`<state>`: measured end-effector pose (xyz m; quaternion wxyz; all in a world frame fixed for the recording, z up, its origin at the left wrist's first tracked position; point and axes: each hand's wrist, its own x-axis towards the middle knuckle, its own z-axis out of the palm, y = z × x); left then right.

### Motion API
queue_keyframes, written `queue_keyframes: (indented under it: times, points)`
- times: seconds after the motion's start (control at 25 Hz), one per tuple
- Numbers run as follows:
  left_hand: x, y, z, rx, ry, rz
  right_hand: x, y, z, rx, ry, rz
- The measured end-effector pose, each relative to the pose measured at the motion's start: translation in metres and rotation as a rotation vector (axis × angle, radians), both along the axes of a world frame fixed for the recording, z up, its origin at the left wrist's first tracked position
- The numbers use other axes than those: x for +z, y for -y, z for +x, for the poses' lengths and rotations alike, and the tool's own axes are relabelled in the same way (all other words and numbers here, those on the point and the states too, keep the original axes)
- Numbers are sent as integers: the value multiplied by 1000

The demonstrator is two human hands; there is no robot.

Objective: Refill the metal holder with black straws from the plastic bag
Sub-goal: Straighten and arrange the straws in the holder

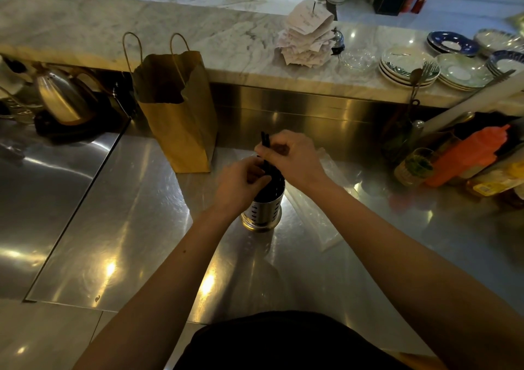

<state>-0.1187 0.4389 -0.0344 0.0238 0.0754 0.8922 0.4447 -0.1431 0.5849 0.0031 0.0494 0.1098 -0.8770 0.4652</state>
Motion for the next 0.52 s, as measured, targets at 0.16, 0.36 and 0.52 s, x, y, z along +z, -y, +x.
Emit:
queue_keyframes:
  times: [0.16,0.36,0.52]
  points:
    - [-6,3,1,96,-1,81,-23,-1,6,20,83,111]
    - [-16,8,0,83,-28,39,-45,1,8,13,182,178]
    - [-24,10,3,139,-130,-62,-53,3,8,-26,214,179]
